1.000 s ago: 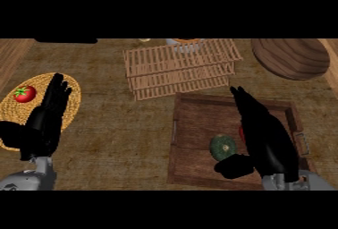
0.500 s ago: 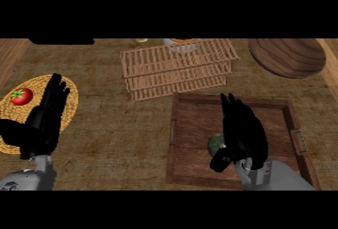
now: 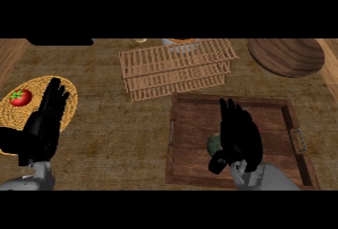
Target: Pick the squash from the tray and place it in the tiered shelf
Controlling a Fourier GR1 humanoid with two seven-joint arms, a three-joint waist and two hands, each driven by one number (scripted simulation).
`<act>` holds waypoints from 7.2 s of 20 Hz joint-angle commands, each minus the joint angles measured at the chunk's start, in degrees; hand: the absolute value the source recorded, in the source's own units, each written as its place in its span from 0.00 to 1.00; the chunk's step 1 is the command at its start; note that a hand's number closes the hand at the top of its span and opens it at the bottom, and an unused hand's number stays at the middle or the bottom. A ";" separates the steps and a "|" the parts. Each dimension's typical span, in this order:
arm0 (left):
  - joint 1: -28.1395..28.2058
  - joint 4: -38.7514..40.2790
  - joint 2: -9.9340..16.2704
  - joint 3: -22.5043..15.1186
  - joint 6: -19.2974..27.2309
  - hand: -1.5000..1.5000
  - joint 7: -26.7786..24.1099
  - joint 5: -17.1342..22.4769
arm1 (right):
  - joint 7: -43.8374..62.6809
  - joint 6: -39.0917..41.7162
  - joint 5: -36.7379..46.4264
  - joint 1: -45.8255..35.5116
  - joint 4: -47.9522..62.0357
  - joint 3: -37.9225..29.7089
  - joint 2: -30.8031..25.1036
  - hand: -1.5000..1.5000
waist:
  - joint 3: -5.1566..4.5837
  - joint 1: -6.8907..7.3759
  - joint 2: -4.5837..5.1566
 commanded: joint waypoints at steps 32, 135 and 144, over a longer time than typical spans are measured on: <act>0.11 1.12 -3.86 0.24 -1.41 0.50 -1.00 -4.15 | -14.47 -3.17 19.95 8.28 19.42 -6.66 11.85 1.00 | 0.08 0.02 0.21; 0.91 -2.68 -5.09 4.05 -4.05 0.50 1.74 -4.43 | -34.40 -36.49 -20.95 -23.03 21.91 -39.89 -1.05 0.00 | 0.09 -1.31 -0.36; -1.42 1.63 -3.89 5.77 -5.54 0.50 -0.67 -3.89 | -36.72 -22.41 -34.36 -6.65 3.13 -48.92 -10.35 0.00 | 0.07 -0.60 0.08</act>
